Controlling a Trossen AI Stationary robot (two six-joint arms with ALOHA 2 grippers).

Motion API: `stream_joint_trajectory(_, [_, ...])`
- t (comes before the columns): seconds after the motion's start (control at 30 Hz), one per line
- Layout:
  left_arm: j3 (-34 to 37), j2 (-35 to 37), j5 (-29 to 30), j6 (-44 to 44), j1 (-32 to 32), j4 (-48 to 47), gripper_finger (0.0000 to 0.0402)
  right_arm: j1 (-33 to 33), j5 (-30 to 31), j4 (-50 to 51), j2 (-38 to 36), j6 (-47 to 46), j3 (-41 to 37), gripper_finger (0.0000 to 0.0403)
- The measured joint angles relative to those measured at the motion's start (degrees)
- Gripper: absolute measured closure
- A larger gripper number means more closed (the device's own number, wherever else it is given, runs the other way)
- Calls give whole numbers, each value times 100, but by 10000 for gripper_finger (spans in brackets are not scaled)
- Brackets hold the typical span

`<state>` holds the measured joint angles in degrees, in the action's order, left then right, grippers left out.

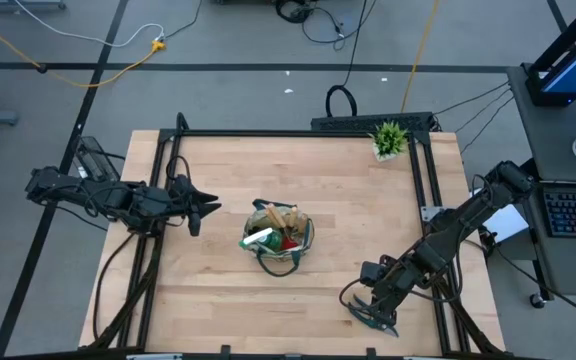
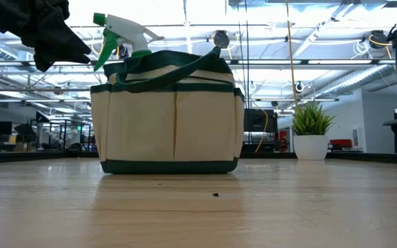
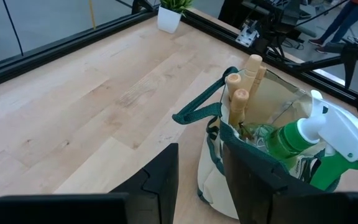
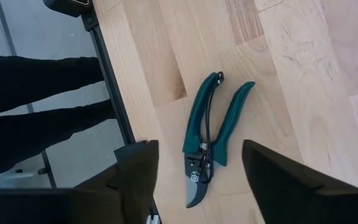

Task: Pick & Place Garden tools in Gardening bag
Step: Put the green shear scissors into the white gardening bag

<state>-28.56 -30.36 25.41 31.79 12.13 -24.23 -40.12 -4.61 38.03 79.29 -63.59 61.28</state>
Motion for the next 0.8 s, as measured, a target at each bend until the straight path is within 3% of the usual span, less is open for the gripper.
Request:
stream_joint_trajectory(0.27, [0, -1, 0, 0, -1, 0, 272, 0, 20, -6, 0, 127, 0, 127])
stream_joint_trajectory(0.63, [0, 0, 7, -4, 1, 60, 272, 0, 24, -370, 1, 410, 0, 130])
stream_joint_trajectory(0.8, [0, 0, 9, -21, 0, 46, 272, -11, 296, -478, 1, 527, 0, 126])
